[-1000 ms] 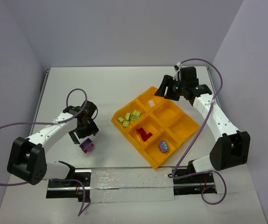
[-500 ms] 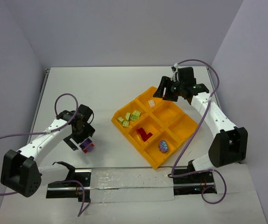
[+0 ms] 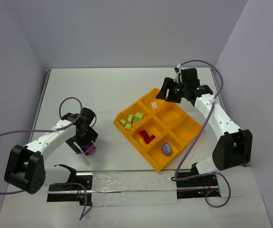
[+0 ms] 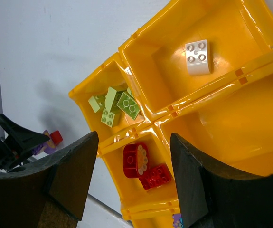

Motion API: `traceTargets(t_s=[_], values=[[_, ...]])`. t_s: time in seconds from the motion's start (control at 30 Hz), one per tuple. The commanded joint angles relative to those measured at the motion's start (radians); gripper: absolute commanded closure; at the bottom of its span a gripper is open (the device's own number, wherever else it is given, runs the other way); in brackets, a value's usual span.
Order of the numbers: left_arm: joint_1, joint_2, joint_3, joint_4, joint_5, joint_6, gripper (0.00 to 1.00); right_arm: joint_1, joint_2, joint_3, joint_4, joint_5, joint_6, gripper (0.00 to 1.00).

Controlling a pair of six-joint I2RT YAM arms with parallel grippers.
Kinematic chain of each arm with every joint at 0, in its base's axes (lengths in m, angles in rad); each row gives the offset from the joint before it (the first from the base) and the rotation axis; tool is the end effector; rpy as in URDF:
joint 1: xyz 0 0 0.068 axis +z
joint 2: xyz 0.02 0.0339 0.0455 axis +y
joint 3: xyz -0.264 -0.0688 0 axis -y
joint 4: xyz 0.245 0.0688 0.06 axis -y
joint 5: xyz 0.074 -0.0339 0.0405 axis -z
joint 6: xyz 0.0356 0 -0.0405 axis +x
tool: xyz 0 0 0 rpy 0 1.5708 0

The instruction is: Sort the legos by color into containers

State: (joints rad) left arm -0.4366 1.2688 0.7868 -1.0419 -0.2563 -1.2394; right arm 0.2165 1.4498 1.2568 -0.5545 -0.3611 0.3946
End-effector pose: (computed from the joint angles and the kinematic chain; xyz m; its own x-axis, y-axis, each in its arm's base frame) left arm 0.1773 -0.0728 0.1968 -0.6711 -0.6962 -0.2547 -0.7264 0.6863 0.0381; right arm 0.3086 0.0808 0.3145 -0.7875 0.1950 -0.5847 -0.1639 0.8482 0.5037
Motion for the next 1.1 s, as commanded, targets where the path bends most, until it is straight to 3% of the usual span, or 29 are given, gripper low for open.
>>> traceTargets(t_s=[0.0,0.23,0.33,0.4,0.5,0.57,0.6,0.8,1.07], values=[[0.007,0.011,0.006,0.05,0.021,0.025,0.09,0.007,-0.001,0.035,0.014,-0.012,-0.016,0.3],[0.007,0.017,0.001,0.058,0.018,0.028,0.28,0.008,0.007,0.044,0.018,-0.022,-0.009,0.3],[0.007,0.016,0.007,0.052,0.009,0.028,0.41,0.007,0.009,0.047,0.016,-0.024,-0.006,0.3],[0.007,0.005,0.035,0.032,-0.006,0.036,0.61,0.007,0.011,0.051,0.016,-0.027,-0.006,0.3],[0.007,-0.003,0.093,0.015,-0.012,0.069,0.78,0.007,0.011,0.056,0.012,-0.031,-0.007,0.3],[0.008,-0.009,0.203,0.02,0.015,0.133,0.96,0.01,0.014,0.066,0.0,-0.043,-0.012,0.31],[0.012,-0.009,0.263,0.031,0.038,0.186,1.0,0.011,0.014,0.073,-0.004,-0.047,-0.018,0.31],[0.06,0.003,0.461,0.203,0.349,0.384,1.0,0.051,-0.019,0.099,0.022,-0.136,-0.087,0.32],[0.114,-0.074,0.348,0.509,0.688,0.362,1.0,0.227,0.091,0.298,-0.099,-0.247,-0.233,0.32]])
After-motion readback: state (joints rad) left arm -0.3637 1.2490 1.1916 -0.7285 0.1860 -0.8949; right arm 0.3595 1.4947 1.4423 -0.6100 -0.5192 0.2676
